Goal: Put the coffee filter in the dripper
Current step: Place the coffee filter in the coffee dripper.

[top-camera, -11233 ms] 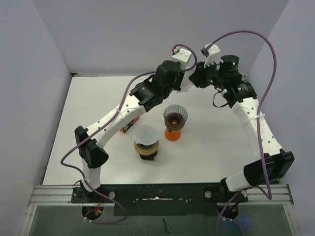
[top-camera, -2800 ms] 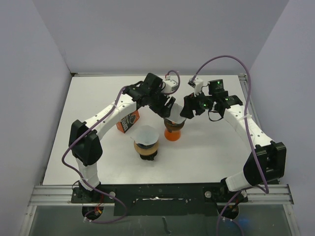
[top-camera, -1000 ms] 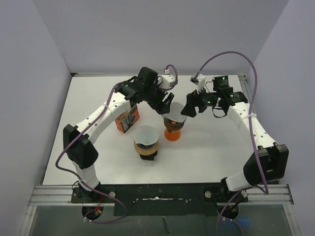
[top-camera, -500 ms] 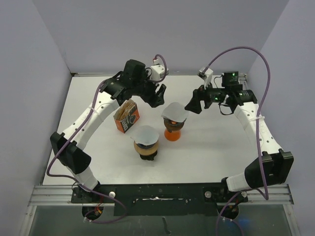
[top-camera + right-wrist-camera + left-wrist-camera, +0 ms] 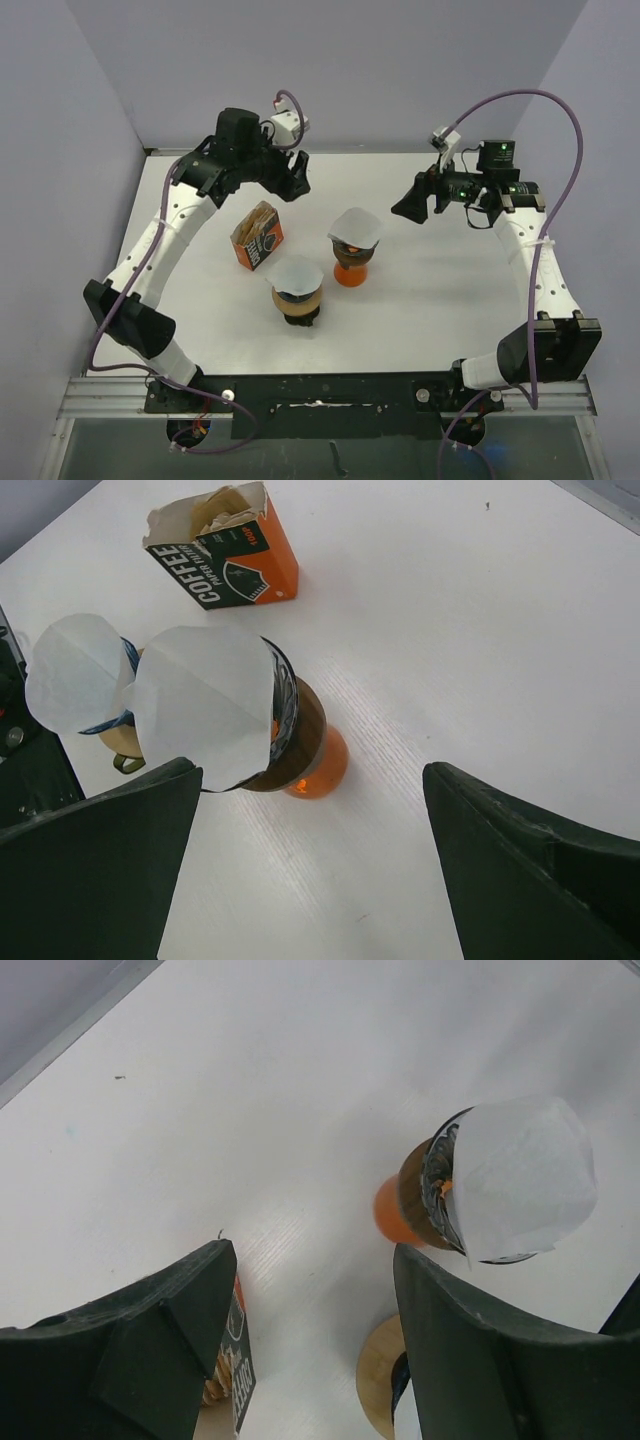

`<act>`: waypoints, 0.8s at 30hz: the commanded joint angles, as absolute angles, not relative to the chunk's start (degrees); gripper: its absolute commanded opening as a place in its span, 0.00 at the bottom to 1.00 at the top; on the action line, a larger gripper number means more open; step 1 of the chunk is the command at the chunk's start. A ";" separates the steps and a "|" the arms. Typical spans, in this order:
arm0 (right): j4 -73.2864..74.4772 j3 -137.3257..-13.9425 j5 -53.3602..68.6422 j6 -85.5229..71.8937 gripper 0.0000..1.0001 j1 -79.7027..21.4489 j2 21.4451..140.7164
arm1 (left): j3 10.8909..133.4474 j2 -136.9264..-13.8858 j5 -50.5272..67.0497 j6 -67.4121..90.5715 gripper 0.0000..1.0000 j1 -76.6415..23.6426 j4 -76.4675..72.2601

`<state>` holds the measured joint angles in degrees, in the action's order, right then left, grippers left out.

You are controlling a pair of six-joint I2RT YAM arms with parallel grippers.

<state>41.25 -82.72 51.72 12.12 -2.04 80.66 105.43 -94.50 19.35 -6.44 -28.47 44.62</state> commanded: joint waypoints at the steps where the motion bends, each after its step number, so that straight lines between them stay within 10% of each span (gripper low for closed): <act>1: 39.77 -84.99 54.80 13.38 0.98 -0.81 78.00 | 107.36 -90.73 22.60 -5.19 0.63 -25.30 40.76; 24: 39.81 -81.31 50.25 12.23 0.98 5.66 74.00 | 101.34 -86.65 26.09 -2.29 0.71 -16.56 36.47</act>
<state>41.25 -82.26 50.43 12.88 4.93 77.12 101.62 -90.39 23.42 -2.85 -17.37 40.25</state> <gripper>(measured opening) 0.977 0.704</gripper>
